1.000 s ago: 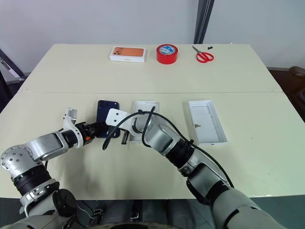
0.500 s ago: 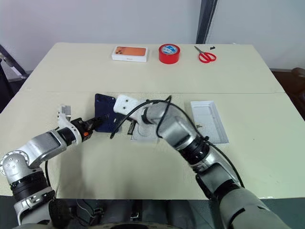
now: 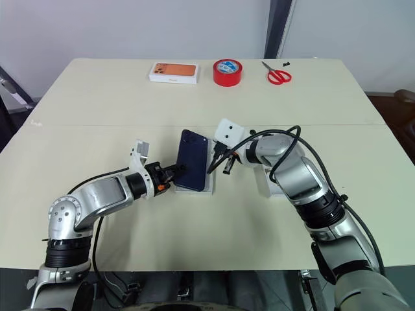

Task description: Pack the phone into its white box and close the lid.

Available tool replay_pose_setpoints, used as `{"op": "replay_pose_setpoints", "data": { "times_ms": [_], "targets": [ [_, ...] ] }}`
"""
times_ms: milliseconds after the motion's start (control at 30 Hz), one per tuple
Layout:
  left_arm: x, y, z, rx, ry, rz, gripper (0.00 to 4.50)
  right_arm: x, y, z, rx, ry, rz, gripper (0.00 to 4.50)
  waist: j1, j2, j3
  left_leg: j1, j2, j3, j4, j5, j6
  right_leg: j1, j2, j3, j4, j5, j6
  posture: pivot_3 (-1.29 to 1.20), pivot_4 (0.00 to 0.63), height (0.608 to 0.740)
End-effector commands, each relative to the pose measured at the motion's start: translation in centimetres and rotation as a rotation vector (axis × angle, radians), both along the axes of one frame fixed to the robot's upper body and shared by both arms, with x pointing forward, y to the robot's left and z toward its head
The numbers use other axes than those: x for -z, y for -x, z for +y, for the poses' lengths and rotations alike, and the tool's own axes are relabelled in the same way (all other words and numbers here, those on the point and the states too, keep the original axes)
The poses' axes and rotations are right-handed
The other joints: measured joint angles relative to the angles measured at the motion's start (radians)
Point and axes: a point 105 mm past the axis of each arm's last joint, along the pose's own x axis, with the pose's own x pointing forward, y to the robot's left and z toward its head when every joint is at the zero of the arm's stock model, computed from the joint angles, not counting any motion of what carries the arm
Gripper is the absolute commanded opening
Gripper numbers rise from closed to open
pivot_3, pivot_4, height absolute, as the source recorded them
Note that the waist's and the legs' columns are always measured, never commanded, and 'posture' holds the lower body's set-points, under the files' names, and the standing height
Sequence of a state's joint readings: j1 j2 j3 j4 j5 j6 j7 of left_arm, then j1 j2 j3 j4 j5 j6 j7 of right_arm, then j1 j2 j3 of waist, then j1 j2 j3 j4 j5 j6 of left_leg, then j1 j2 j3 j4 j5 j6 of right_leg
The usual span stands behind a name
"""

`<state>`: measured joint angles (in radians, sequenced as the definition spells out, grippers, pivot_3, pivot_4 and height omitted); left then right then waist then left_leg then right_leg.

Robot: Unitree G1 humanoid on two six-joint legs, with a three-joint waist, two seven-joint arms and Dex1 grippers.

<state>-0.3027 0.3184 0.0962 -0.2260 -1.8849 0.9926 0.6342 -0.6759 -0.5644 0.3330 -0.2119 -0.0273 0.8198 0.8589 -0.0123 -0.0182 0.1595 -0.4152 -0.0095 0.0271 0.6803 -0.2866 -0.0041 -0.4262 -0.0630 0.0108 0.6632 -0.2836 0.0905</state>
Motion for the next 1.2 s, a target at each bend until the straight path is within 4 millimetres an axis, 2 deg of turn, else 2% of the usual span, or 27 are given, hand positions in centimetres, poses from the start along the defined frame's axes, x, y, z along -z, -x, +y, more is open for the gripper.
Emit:
{"op": "replay_pose_setpoints", "data": {
  "times_ms": [33, 133, 167, 200, 400, 433, 600, 833, 933, 1067, 1167, 1200],
  "targets": [
    [-0.6, -0.2, -0.8, 0.016, 0.027, -0.018, 0.06, -1.0, -0.4, -0.6, 0.022, -0.008, -0.052, 0.0, 0.001, 0.0, 0.0, 0.0, 0.0, 0.0, 0.0, 0.0, 0.0, 0.0, 0.0, 0.0, 0.0, 0.0, 0.0, 0.0, 0.15, 0.725],
    [-0.1, -0.3, -1.2, 0.025, 0.026, -0.002, 0.06, -1.1, -0.5, -0.7, 0.032, -0.007, -0.056, 0.0, 0.001, 0.0, 0.0, -0.001, 0.0, 0.0, 0.001, 0.0, 0.0, 0.0, 0.0, 0.0, 0.0, 0.0, 0.0, 0.0, 0.15, 0.725],
    [0.0, -0.3, -1.4, 0.027, 0.026, 0.0, 0.96, -1.1, -0.6, -0.8, 0.032, -0.007, -0.058, 0.0, 0.001, 0.0, 0.0, -0.001, 0.0, 0.0, 0.001, 0.0, 0.0, 0.0, 0.0, 0.0, 0.0, 0.0, 0.0, 0.0, 0.15, 0.725],
    [0.0, -0.4, -1.5, 0.027, 0.027, 0.0, 1.27, -1.1, -0.6, -0.7, 0.032, -0.007, -0.06, 0.0, 0.001, 0.0, 0.0, -0.001, 0.0, 0.0, 0.001, 0.0, 0.0, 0.0, 0.0, 0.0, 0.0, 0.0, 0.0, 0.0, 0.15, 0.725],
    [-0.5, -0.7, -1.6, 0.021, 0.049, -0.015, 4.21, -1.2, -0.5, -0.7, 0.027, -0.006, -0.065, 0.0, 0.001, 0.0, 0.0, -0.001, 0.0, 0.0, 0.001, 0.0, 0.0, 0.0, 0.0, 0.0, 0.0, 0.0, 0.0, 0.0, 0.15, 0.725],
    [-0.6, -0.7, -1.5, 0.02, 0.048, -0.017, 4.4, -1.2, -0.5, -0.7, 0.027, -0.006, -0.065, 0.0, 0.0, 0.0, 0.0, -0.001, 0.0, 0.0, 0.001, 0.0, 0.0, 0.0, 0.0, 0.0, 0.0, 0.0, 0.0, 0.0, 0.15, 0.725],
    [-1.4, -0.9, -0.4, 0.007, 0.002, -0.055, 4.4, -1.4, -0.4, -0.7, 0.024, -0.006, -0.067, 0.0, -0.001, 0.0, 0.0, 0.0, 0.0, 0.0, 0.001, 0.0, 0.0, 0.0, 0.0, 0.0, 0.0, 0.0, 0.0, 0.0, 0.15, 0.725],
    [-1.7, 0.0, 0.8, 0.073, -0.156, -0.112, 4.4, -1.4, 0.5, -0.4, -0.035, -0.005, -0.064, 0.0, 0.0, 0.0, 0.0, 0.0, 0.0, 0.0, 0.001, 0.0, 0.0, 0.0, 0.0, 0.0, 0.0, 0.0, 0.0, 0.0, 0.15, 0.725],
    [-2.1, 0.1, 2.0, 0.074, -0.223, -0.148, 4.4, -1.3, 0.9, -0.1, -0.055, -0.009, -0.059, 0.0, -0.001, 0.0, 0.0, 0.0, 0.0, 0.0, 0.001, 0.0, 0.0, 0.0, 0.0, 0.0, 0.0, 0.0, 0.0, 0.0, 0.15, 0.725],
    [-3.8, -0.4, 3.6, 0.046, -0.28, -0.244, 4.4, -1.0, 1.2, 0.1, -0.063, -0.011, -0.049, 0.0, 0.0, 0.0, 0.001, -0.001, 0.0, 0.0, 0.001, 0.0, 0.0, 0.0, 0.0, 0.0, -0.001, 0.0, 0.0, 0.0, 0.15, 0.725],
    [-4.5, -1.1, 5.3, 0.0, -0.378, -0.326, 4.4, -0.8, 1.1, 0.0, -0.051, -0.006, -0.038, 0.0, 0.0, 0.0, 0.001, -0.001, 0.0, 0.0, 0.001, 0.0, 0.0, 0.0, 0.0, 0.0, -0.001, 0.0, 0.0, 0.0, 0.15, 0.725],
    [-4.0, -1.4, 6.2, -0.012, -0.494, -0.358, 4.16, -0.6, 1.0, 0.0, -0.045, -0.001, -0.036, 0.0, -0.001, 0.0, 0.001, 0.0, 0.0, 0.0, 0.001, 0.0, 0.0, 0.0, 0.0, 0.0, -0.001, 0.0, 0.0, 0.0, 0.15, 0.725]
  ]
}}
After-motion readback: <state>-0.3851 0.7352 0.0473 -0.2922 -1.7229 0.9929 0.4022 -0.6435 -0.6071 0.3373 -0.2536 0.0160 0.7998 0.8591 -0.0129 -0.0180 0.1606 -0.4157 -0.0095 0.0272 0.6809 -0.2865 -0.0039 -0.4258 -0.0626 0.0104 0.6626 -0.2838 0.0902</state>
